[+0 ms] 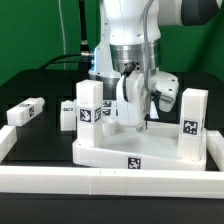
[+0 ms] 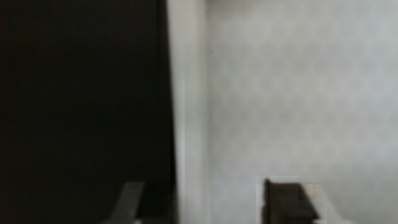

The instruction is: Assemble desk

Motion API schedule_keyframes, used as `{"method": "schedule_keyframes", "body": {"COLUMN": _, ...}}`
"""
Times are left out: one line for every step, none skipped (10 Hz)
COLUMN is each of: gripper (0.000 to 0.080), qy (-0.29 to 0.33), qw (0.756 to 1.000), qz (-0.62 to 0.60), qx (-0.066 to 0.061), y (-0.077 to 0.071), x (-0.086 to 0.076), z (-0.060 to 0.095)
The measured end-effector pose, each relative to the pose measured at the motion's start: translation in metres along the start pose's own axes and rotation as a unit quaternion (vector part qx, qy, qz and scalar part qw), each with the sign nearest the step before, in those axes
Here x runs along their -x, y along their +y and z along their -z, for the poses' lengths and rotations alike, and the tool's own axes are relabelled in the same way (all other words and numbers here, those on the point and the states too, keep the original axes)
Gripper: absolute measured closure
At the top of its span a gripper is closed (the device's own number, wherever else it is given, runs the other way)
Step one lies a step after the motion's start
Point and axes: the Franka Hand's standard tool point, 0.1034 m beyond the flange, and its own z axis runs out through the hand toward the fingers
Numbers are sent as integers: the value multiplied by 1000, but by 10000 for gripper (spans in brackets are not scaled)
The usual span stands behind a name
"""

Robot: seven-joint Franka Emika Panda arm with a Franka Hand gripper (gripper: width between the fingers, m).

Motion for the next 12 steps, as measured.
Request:
{"method": "schedule_keyframes", "body": {"gripper": 730, "qy": 0, "qw": 1000, "qz": 0, "qx": 0, "y": 0, "x": 0, "z": 0}}
{"method": "schedule_keyframes", "body": {"gripper": 730, "qy": 0, "qw": 1000, "qz": 1, "qx": -1, "y": 0, "x": 0, "z": 0}}
{"method": "schedule_keyframes", "body": {"gripper": 739, "qy": 0, "qw": 1000, "qz": 2, "qx": -1, "y": 0, "x": 0, "z": 0}}
{"method": "schedule_keyframes", "body": {"gripper": 739, "qy": 0, "qw": 1000, "qz": 2, "qx": -1, "y": 0, "x": 0, "z": 0}}
{"method": "schedule_keyframes", "body": {"gripper": 739, "qy": 0, "qw": 1000, "qz": 2, "qx": -1, "y": 0, "x": 0, "z": 0}}
{"method": "schedule_keyframes", "body": {"gripper": 739, "qy": 0, "qw": 1000, "qz": 2, "qx": -1, "y": 0, "x": 0, "z": 0}}
{"method": "schedule_keyframes", "body": {"gripper": 739, "qy": 0, "qw": 1000, "qz": 2, "qx": -1, "y": 0, "x": 0, "z": 0}}
{"method": "schedule_keyframes", "body": {"gripper": 739, "qy": 0, "qw": 1000, "qz": 3, "qx": -1, "y": 0, "x": 0, "z": 0}}
{"method": "schedule_keyframes", "body": {"gripper": 739, "qy": 0, "qw": 1000, "qz": 6, "qx": -1, "y": -1, "x": 0, "z": 0}}
{"method": "schedule_keyframes", "body": {"gripper": 739, "qy": 0, "qw": 999, "qz": 48, "qx": -2, "y": -5, "x": -7, "z": 3}}
{"method": "schedule_keyframes", "body": {"gripper": 739, "qy": 1, "qw": 997, "qz": 76, "qx": -6, "y": -11, "x": -16, "z": 7}}
{"method": "schedule_keyframes", "body": {"gripper": 739, "qy": 3, "qw": 996, "qz": 92, "qx": -8, "y": -12, "x": -19, "z": 7}}
